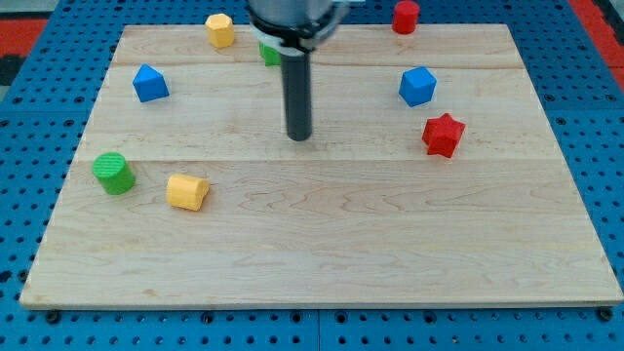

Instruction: Place your hand at the left side of the blue cube

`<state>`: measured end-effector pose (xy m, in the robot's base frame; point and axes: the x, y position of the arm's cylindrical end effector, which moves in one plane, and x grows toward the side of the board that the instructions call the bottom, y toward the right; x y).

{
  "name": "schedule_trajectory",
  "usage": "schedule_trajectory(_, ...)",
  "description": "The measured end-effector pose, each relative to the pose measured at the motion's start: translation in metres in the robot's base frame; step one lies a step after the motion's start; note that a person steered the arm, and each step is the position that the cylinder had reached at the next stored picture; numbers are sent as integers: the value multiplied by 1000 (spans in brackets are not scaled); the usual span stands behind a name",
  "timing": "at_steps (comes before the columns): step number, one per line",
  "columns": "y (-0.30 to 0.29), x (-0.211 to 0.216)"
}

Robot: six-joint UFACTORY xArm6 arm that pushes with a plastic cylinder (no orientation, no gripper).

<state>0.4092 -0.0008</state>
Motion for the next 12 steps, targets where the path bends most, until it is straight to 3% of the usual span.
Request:
schedule_trajectory(1,3,-94)
schedule_trajectory(2,-64,-117)
schedule_trajectory(3,-47,-41)
schedule_trajectory(4,-5,-84)
schedule_trajectory(5,-18,-197)
schedule_trajectory(7,-7,-9)
schedule_trajectory(9,-40,-94)
schedule_trajectory(10,43,16)
schedule_trajectory(11,108,55)
schedule_trajectory(12,82,-59)
